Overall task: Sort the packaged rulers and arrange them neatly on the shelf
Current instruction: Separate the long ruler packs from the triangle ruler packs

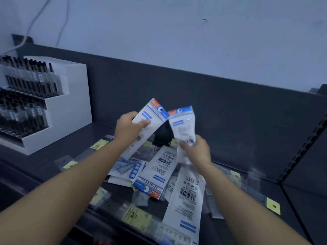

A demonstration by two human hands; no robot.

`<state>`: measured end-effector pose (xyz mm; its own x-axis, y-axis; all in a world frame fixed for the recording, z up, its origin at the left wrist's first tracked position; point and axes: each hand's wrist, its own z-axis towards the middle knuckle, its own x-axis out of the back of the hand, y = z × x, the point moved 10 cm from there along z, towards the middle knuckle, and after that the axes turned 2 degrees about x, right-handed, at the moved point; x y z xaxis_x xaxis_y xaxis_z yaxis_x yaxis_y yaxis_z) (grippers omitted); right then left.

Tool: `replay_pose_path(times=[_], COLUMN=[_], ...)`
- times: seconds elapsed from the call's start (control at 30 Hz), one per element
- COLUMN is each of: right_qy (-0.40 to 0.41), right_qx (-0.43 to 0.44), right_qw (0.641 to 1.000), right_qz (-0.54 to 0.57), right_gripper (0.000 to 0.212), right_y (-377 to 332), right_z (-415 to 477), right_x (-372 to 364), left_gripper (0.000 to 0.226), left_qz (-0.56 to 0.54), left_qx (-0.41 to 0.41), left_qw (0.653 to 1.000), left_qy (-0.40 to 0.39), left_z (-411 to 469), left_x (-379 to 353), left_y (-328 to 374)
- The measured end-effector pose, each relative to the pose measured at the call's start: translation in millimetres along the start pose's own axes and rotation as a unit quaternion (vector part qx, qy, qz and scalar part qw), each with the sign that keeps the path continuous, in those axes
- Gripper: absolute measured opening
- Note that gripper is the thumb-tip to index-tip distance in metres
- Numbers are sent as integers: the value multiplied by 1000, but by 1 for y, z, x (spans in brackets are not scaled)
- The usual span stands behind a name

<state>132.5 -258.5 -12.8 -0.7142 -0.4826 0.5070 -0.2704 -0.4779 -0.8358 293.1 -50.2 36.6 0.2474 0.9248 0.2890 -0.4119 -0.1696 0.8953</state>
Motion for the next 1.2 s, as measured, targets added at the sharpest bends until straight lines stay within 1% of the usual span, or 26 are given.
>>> replay_pose_path(times=[0.07,0.13,0.2,0.27,0.3,0.33,0.4,0.47,0.5,0.53,0.57,0.6,0.63,0.67,0.7,0.73,0.77,0.8,0.87,0.93,0.97,1.0,1.03,1.07,1.13,1.2], right_qy=[18,-15,-60,-108,-128,-148,-170,-160,-143,-120,-88,-57,-34,-17,-11,-10,-12,-14,-6,-6,-8,-14,-29,-49,-96,-124], right_qx=[2,-20,-61,-124,-152,-154,-100,-75,-80,-87,-96,-106,-114,-125,-137,-148,-153,-150,-138,-129,-124,-116,-103,-90,-69,-32], right_qw=[996,988,977,946,928,920,939,955,959,963,968,973,975,975,974,973,972,972,971,969,967,966,965,963,959,967], right_qz=[89,150,197,281,316,329,282,239,231,227,215,199,188,183,180,179,180,182,194,210,221,230,239,249,256,222], right_gripper=[10,12,16,17,21,26,24,25,25,24,24,26,28,30,30,29,25,22,25,22,23,25,26,26,20,12], right_y=[-14,-25,-29,-26,-24,-23,-26,-21,-15,-8,-1,7,15,22,29,34,37,38,35,34,33,30,27,24,16,7], right_z=[1,0,-3,-10,-15,-18,-19,-18,-16,-13,-10,-7,-4,-3,-3,-4,-5,-6,-8,-10,-10,-11,-11,-11,-13,-14], right_x=[3,-5,-19,-36,-43,-47,-46,-41,-37,-32,-24,-16,-9,-4,-2,-1,0,1,8,13,14,15,14,12,5,1], left_gripper=[13,6,5,5,4,4,9,12,16,25,34,45,58,72,84,87,81,71,49,33,28,24,21,19,17,13], left_qz=[-95,-176,-226,-244,-242,-236,-227,-207,-161,-86,12,135,277,403,482,509,496,455,338,224,183,166,167,174,192,207], left_qx=[44,106,163,195,203,208,218,227,225,212,191,163,129,89,59,46,43,52,91,113,106,96,88,85,82,66], left_qw=[995,979,960,950,949,949,948,947,954,965,970,959,922,867,820,802,809,832,890,940,958,967,969,965,944,916], left_qy=[7,3,-9,-14,-16,-18,-41,-91,-113,-130,-151,-189,-239,-279,-302,-311,-312,-311,-291,-230,-194,-168,-161,-175,-255,-336], left_z=[-2,-5,-12,-21,-26,-29,-34,-38,-40,-39,-39,-40,-45,-51,-56,-59,-59,-58,-53,-44,-38,-33,-30,-28,-31,-40], left_x=[-5,-17,-33,-44,-49,-53,-63,-74,-75,-74,-72,-74,-78,-83,-87,-90,-93,-95,-94,-86,-80,-74,-71,-72,-83,-94], left_y=[-1,-7,-12,-13,-14,-15,-18,-22,-24,-27,-30,-34,-38,-42,-44,-46,-45,-44,-46,-41,-36,-31,-28,-26,-24,-17])
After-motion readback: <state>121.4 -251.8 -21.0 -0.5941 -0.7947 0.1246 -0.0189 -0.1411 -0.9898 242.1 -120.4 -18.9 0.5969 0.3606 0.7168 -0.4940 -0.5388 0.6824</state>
